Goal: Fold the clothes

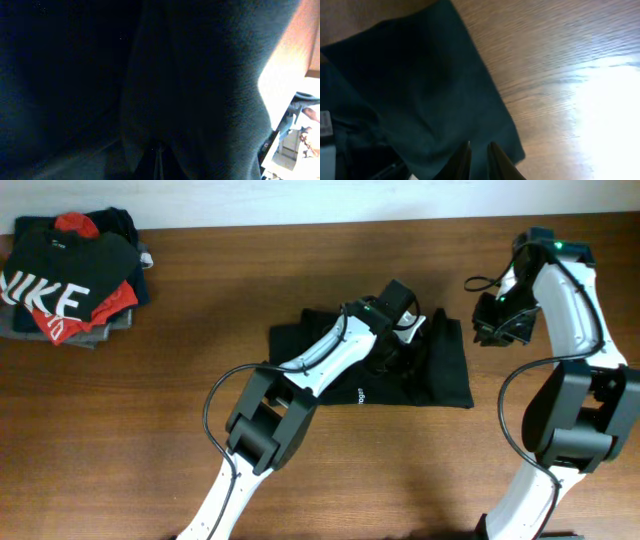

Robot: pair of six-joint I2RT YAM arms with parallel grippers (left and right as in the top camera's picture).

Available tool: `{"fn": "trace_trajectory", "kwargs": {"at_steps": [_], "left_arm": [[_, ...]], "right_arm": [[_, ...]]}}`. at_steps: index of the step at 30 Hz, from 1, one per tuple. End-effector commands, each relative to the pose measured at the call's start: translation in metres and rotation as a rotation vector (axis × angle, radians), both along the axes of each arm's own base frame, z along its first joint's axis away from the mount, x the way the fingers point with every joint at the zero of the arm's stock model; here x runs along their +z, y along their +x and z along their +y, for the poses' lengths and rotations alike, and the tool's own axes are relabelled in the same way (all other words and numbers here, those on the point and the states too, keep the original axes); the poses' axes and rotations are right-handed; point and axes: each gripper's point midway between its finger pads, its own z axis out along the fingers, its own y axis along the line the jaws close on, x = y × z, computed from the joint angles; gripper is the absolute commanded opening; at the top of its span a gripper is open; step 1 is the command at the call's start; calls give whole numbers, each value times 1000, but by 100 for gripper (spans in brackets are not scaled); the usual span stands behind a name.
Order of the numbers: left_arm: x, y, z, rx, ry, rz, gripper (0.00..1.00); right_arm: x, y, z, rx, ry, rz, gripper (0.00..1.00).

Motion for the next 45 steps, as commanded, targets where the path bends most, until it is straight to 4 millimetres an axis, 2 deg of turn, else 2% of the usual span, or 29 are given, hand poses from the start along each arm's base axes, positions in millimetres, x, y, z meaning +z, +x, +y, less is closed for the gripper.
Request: {"fn": "trace_trajectory", "kwargs": {"at_steps": [1,5,9,15,23,29,38,41,45], "left_arm": [[-9,-6,-7,-1,9,9,1],[-18,-9,-8,12,19,31,1],[-19,-6,-12,18,5,29,1],[-5,-6,-27,-17,-100,28,1],[3,0,-36,-11,-152,8,1],[18,-3,-48,-52,-247,17,1],[26,-5,-53,-78,-298,19,1],[24,-7,-51,-75,-288,30,1],[10,0,-31,-26,-200,61,1]], "right_arm": [[-16,-5,16,14,22,31,17],[-30,-8,25,10,49,36,16],[-32,-6,35,18,87,25,16],[-29,0,46,22,145,-2,16],[-28,3,50,15,169,-12,16],[-26,8,54,17,195,-38,16],[-26,12,53,15,198,-55,16],[-26,14,53,15,196,-60,16],[-22,18,46,2,194,-78,13]]}}
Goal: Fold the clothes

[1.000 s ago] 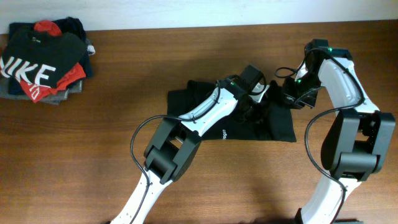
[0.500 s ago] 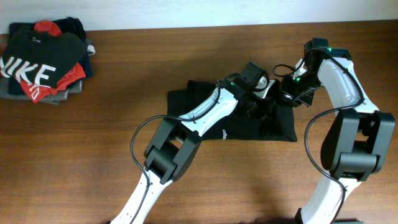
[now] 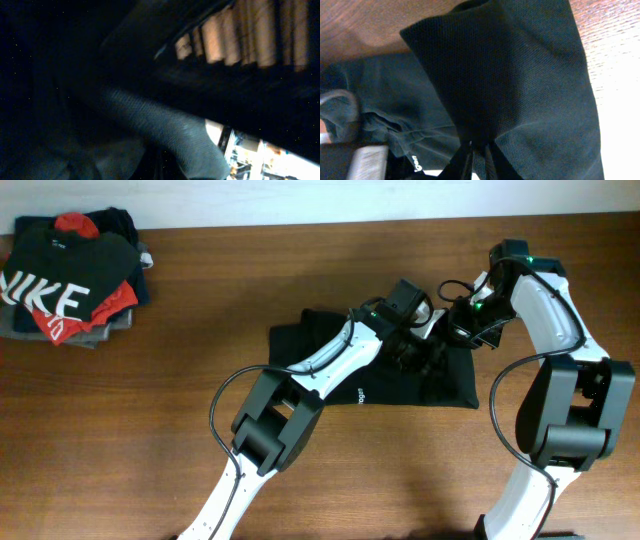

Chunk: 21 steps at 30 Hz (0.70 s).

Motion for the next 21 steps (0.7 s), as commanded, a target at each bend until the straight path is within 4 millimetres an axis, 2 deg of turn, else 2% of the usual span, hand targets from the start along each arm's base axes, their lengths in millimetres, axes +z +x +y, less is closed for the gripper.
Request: {"fn": "trace_trajectory", "kwargs": {"at_steps": [1,5,9,16,21], "left_arm": [[-20,9,19,43,75,39,1],[-35,25,49,116,178,57,1],[-38,24,57,126,206,84,1],[-43,9,35,153,239,86,1],[-53,-9,15,125,218,123,1]], "right_arm": [[4,5,-5,-23,14,-10,13],[16,10,-19,-55,10,-28,13],[23,13,-33,-83,0,-40,15],[22,9,-58,-144,-3,-33,19],[22,4,-59,-142,-8,-10,19]]}}
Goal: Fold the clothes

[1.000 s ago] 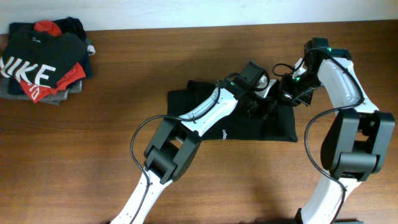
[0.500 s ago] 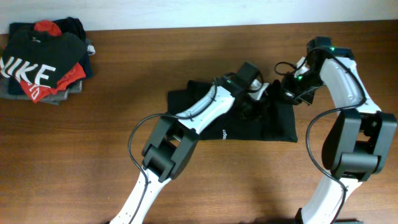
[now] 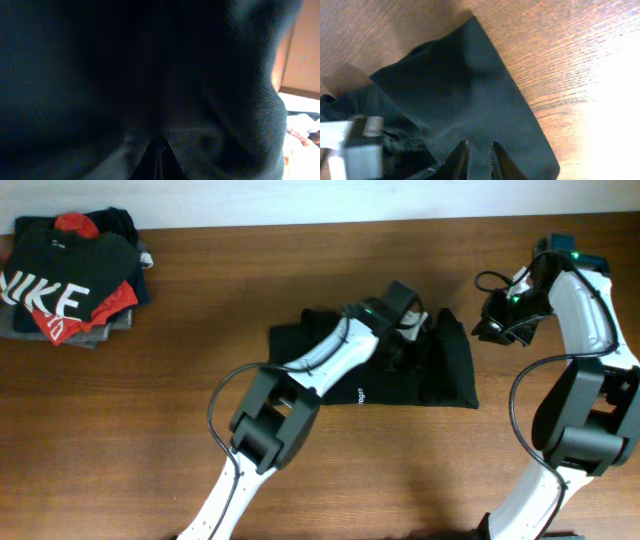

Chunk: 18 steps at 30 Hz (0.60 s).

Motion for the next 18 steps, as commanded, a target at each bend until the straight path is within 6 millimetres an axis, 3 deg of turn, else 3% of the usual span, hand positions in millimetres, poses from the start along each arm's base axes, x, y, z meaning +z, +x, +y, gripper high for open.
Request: {"fn": "trace_trajectory", "kwargs": {"at_steps": [1,8,16,18], "left_arm": [[-27,-18,-12,-1,8,88,1],[-21,-24,-31,-71,-138,116,1],[30,-29,-55,-223,-430,88,0],[31,-28,-54,-225,-435,88,1]], "right_arm": [[2,2,-1,0,-13,-1,19],[2,4,0,3,-16,-9,19],[2,2,1,4,-14,-1,19],[2,2,1,4,-14,0,19]]}}
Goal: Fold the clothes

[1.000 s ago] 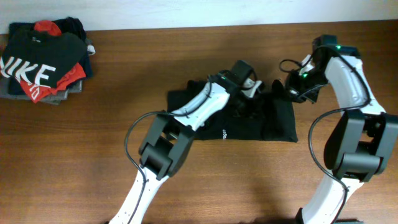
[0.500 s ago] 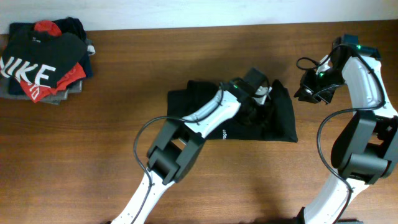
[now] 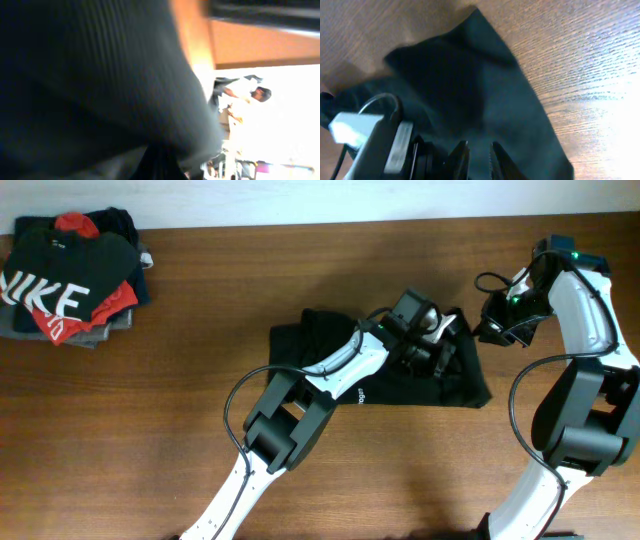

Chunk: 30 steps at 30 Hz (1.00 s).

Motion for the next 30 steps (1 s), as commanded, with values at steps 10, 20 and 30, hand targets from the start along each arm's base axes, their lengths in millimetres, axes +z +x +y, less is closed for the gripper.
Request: {"fn": "trace_trajectory", "kwargs": {"at_steps": [10,20,30], "left_arm": [[-6,2,18,-31,-13,83,1],[-16,24,50,8,31,100,1],[-32,54,94,84,107,97,1]], "right_arm": [[-3,-1,-16,-3,-104,23,20],[-6,-9,-24,273,-180,-17,73],[-20,-29,-2,442,-108,6,82]]}}
